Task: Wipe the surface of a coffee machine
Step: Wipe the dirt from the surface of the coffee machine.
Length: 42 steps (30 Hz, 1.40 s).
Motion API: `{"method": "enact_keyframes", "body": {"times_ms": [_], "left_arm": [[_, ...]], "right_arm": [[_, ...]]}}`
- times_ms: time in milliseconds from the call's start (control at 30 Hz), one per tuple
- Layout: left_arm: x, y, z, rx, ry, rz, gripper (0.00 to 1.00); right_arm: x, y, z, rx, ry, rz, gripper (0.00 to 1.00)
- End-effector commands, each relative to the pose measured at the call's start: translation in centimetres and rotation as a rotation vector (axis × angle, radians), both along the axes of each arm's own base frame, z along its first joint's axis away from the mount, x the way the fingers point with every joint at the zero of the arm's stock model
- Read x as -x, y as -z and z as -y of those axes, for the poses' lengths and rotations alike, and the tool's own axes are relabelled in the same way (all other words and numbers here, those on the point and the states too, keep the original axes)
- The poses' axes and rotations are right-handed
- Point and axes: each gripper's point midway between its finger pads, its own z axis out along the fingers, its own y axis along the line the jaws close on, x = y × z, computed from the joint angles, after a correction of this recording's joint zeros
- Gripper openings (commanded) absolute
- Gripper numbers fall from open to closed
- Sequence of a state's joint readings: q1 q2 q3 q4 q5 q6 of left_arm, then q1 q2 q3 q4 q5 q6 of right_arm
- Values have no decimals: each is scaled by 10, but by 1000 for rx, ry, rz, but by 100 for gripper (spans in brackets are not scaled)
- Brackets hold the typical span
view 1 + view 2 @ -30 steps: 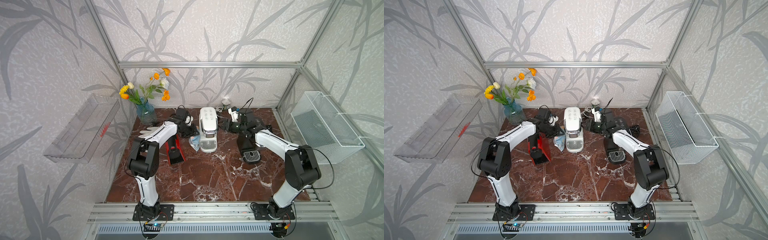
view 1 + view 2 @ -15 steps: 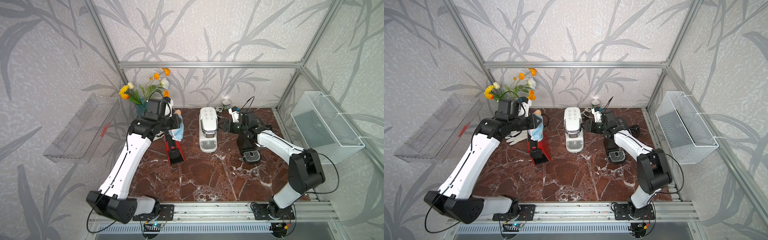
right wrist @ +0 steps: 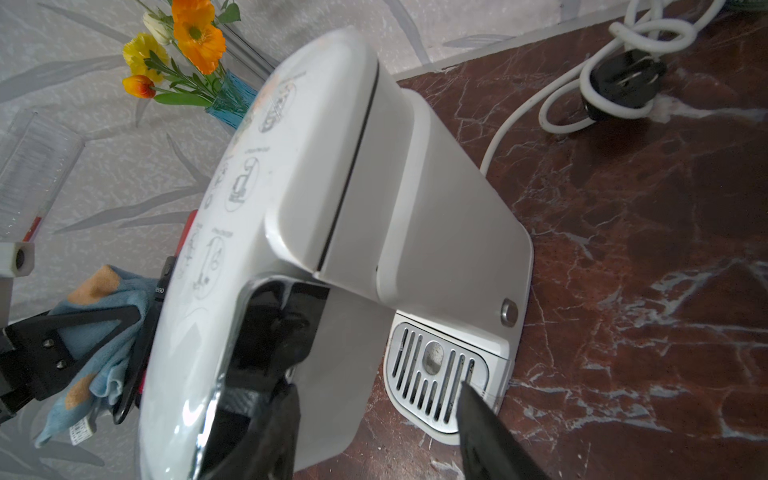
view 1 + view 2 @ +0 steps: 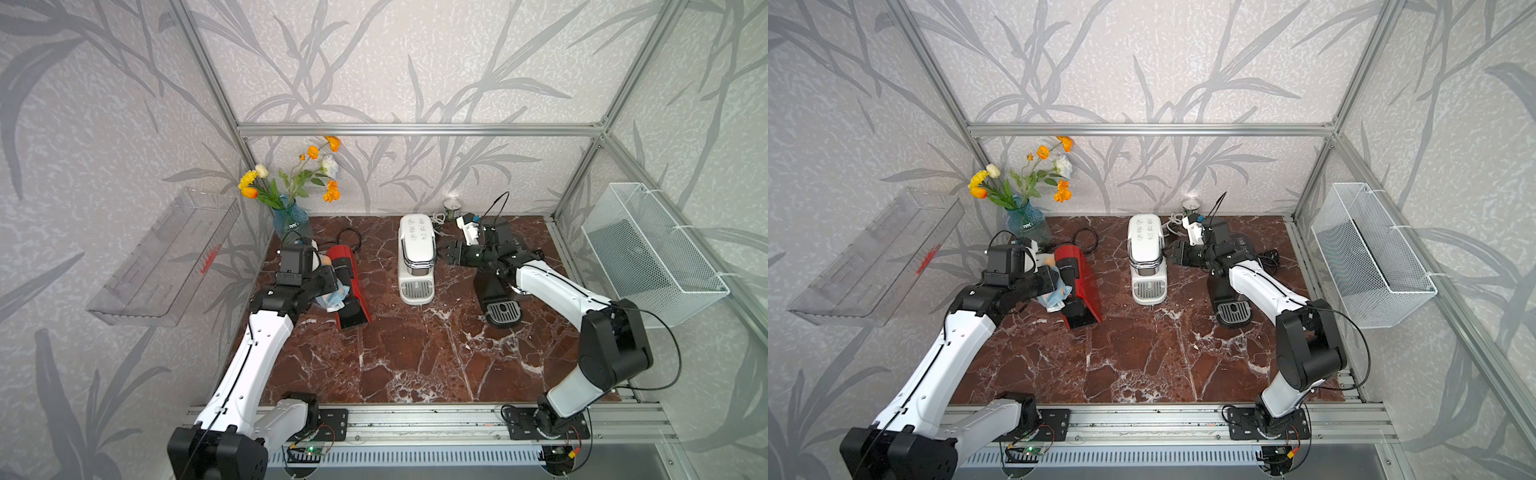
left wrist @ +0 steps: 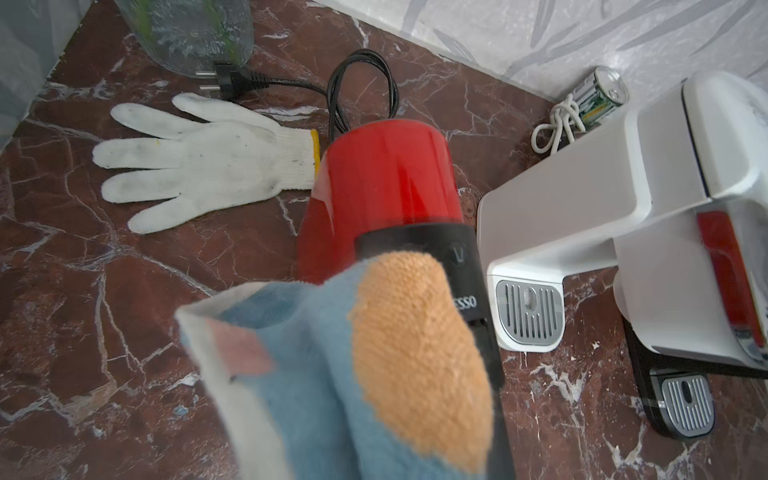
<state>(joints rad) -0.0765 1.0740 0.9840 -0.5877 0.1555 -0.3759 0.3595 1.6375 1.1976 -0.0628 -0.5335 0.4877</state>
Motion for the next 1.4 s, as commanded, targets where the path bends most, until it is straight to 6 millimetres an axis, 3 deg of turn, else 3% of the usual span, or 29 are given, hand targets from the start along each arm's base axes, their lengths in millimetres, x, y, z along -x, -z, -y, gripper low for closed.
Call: {"method": "enact_keyframes", "body": {"times_ms": [0, 167, 333, 600, 867, 1033, 1133, 1367], "left_arm": [[-1, 20, 9, 80, 24, -33, 0], [6, 35, 6, 98, -20, -37, 0], [8, 71, 8, 160, -57, -53, 0], [6, 109, 9, 167, -66, -84, 0], [15, 119, -5, 130, -112, -108, 0], [8, 121, 2, 183, -98, -91, 0], [3, 113, 6, 178, -69, -97, 0], [-12, 21, 11, 201, -21, 103, 0]], "right_arm": [[2, -22, 0, -18, -22, 38, 60], [6, -36, -1, -32, -35, 53, 60], [7, -52, -1, -29, -51, 80, 60], [13, -57, 0, -20, -70, 78, 60], [17, -70, 4, -36, -47, 111, 60], [18, -87, 3, -36, -56, 138, 60], [20, -97, 4, -36, -59, 156, 60], [24, -102, 6, -42, -48, 169, 60]]}}
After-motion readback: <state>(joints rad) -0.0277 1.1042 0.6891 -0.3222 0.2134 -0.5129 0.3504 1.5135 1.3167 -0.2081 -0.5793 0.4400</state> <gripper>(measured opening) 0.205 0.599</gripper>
